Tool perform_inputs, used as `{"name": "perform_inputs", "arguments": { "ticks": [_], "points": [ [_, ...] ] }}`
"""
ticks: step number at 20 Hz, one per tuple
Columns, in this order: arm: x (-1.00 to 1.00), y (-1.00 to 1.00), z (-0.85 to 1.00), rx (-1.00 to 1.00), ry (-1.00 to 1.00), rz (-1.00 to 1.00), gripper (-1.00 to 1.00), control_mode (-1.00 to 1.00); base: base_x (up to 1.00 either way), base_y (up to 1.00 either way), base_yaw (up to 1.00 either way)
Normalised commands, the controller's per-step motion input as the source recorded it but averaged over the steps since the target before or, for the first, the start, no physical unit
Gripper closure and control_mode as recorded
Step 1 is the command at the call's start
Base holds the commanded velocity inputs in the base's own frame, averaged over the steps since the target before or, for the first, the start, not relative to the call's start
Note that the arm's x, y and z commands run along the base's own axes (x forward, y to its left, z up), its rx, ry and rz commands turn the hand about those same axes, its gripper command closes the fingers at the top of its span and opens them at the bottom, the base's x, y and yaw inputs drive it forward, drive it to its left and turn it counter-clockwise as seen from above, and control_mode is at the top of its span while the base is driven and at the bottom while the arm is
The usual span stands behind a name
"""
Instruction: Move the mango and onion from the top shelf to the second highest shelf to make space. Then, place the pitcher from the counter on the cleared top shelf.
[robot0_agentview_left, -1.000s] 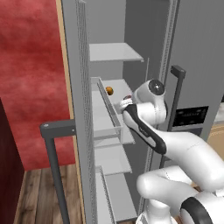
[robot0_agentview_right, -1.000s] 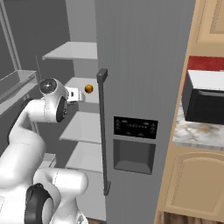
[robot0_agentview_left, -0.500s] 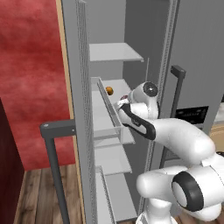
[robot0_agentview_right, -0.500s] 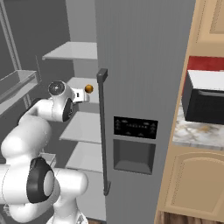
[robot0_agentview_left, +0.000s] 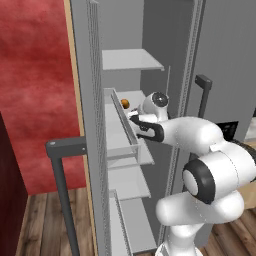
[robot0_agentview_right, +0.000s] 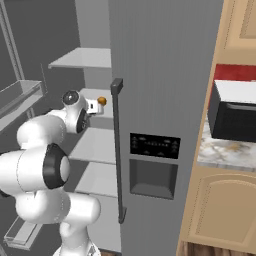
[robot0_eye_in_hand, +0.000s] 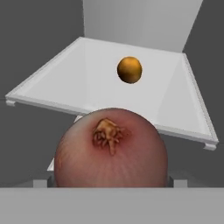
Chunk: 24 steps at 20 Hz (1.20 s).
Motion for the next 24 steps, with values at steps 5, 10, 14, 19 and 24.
{"name": "perform_inputs", "arguments": {
  "ticks": [5, 10, 14, 19, 24],
  "points": [
    [0.49, 0.0, -0.05, 0.0, 0.0, 0.0, 1.0, -1.0, 0.0, 0.0, 0.0],
    [0.49, 0.0, -0.2, 0.0, 0.0, 0.0, 1.0, -1.0, 0.0, 0.0, 0.0],
    [0.6, 0.0, -0.29, 0.0, 0.0, 0.0, 1.0, -1.0, 0.0, 0.0, 0.0],
    [0.63, 0.0, -0.34, 0.0, 0.01, 0.0, 1.0, -1.0, 0.0, 0.0, 0.0],
    [0.62, 0.01, -0.27, 0.0, 0.0, 0.0, 1.0, -1.0, 0.0, 0.0, 0.0]
  ]
}}
